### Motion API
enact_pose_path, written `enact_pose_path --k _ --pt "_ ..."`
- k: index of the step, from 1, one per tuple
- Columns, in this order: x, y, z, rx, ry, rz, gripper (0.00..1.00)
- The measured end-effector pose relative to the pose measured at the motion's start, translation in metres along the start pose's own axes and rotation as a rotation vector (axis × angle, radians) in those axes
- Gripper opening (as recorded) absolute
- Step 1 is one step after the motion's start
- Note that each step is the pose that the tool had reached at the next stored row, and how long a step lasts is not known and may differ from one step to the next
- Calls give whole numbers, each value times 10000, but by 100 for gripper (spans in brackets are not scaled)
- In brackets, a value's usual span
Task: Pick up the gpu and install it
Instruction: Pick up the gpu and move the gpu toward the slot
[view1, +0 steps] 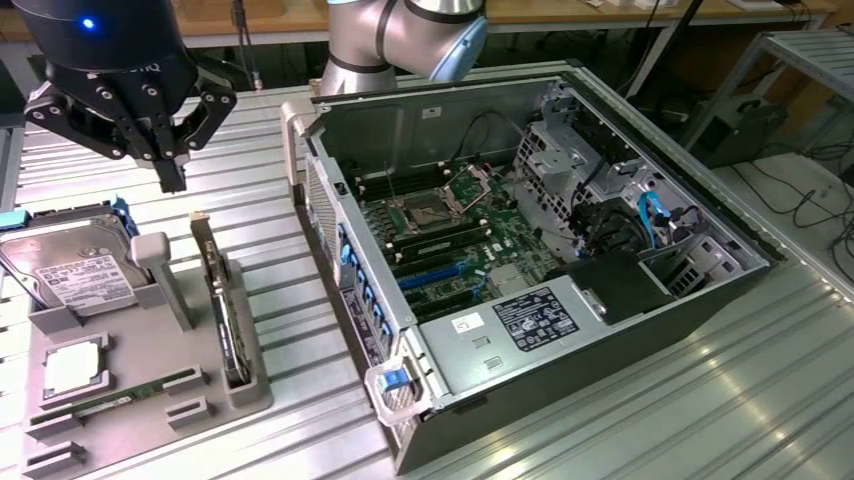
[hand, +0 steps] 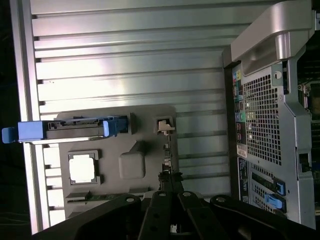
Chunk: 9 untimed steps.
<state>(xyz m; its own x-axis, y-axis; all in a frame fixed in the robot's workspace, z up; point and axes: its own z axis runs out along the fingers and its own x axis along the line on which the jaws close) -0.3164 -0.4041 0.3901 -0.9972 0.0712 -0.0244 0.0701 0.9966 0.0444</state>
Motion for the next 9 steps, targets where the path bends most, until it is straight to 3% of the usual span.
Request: enact_pose_path --k 9 --pt "0 0 0 0 1 -12 11"
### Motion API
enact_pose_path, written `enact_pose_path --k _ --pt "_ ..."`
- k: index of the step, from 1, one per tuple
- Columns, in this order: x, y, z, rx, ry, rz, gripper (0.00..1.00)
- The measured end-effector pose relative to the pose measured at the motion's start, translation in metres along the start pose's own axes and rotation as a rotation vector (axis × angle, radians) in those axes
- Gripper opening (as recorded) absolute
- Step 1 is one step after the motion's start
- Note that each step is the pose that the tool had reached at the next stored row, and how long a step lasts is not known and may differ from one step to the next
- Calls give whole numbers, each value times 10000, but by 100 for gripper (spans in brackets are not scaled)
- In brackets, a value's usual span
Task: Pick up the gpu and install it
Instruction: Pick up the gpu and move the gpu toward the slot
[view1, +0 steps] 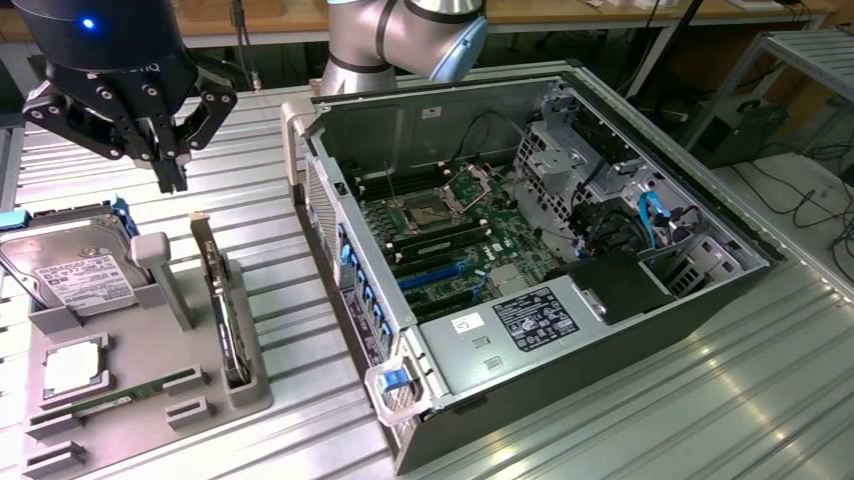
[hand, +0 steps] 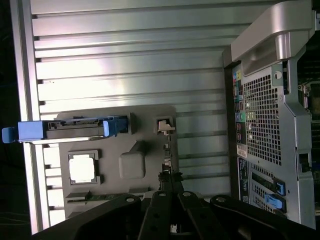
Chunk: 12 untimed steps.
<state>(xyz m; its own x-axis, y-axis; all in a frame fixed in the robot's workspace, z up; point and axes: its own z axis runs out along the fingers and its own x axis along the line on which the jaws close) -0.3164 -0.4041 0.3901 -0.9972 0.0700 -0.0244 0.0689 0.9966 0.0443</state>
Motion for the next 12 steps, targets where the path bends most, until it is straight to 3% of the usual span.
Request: enact_pose_path --k 2,5,6,7,8,12 --pt "0 0 0 0 0 -2 11" --pt "0 0 0 0 0 -5 30" --pt "0 0 0 0 0 -5 30" --pt "0 0 0 0 0 -5 36" --pt "0 0 0 0 0 -8 48" --pt "-1 -25 -1 -3 6 -146 66"
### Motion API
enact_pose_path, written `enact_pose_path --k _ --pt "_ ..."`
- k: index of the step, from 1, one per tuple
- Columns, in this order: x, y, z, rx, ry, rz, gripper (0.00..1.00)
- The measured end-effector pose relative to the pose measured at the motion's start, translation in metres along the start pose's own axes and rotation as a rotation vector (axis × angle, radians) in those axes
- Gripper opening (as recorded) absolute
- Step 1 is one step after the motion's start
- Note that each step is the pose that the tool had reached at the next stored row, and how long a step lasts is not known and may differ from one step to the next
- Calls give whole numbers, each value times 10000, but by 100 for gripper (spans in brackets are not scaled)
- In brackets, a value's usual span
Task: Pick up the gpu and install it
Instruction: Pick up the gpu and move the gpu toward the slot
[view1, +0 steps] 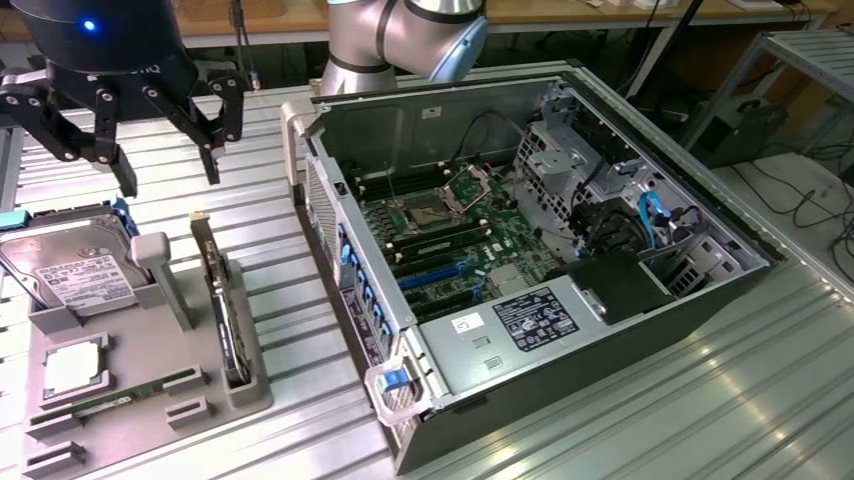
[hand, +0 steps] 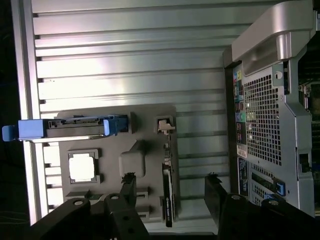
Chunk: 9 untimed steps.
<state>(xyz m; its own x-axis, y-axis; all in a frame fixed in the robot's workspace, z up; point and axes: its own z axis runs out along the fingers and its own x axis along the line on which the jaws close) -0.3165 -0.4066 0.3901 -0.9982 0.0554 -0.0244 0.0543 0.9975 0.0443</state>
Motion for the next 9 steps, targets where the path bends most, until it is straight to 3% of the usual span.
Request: enact_pose_path --k 9 --pt "-7 -181 14 -5 9 -227 66"
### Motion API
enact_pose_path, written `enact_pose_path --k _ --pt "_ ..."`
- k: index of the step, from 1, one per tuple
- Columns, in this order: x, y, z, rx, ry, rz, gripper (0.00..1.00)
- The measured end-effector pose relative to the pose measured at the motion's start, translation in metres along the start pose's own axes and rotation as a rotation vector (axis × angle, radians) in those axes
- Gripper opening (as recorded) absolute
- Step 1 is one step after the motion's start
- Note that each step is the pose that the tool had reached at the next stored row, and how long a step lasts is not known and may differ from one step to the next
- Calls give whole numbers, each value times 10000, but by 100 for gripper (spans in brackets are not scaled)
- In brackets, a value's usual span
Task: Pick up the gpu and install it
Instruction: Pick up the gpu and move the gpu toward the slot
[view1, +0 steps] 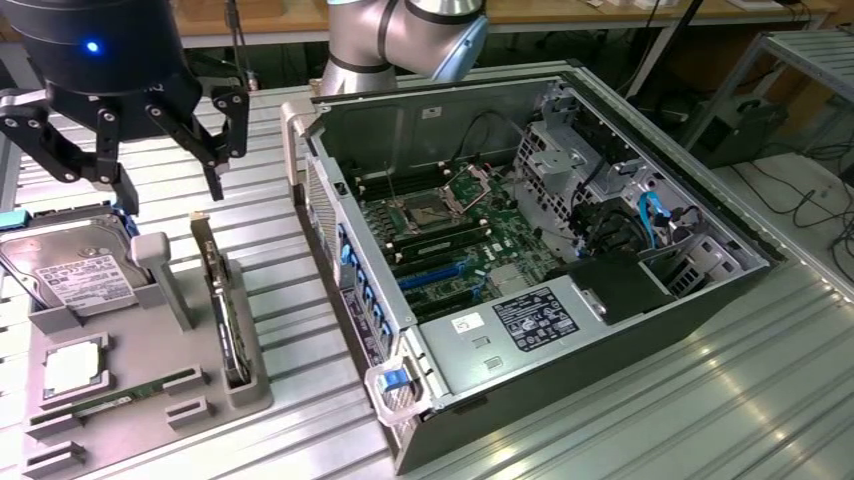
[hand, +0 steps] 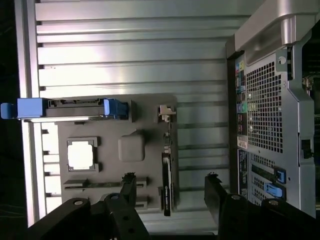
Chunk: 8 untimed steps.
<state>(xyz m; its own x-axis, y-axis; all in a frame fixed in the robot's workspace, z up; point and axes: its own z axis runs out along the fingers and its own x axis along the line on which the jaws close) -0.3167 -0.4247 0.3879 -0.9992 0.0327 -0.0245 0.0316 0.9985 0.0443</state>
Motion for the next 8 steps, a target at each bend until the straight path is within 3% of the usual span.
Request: enact_pose_path --k 8 --pt "0 -17 16 -19 0 -419 66"
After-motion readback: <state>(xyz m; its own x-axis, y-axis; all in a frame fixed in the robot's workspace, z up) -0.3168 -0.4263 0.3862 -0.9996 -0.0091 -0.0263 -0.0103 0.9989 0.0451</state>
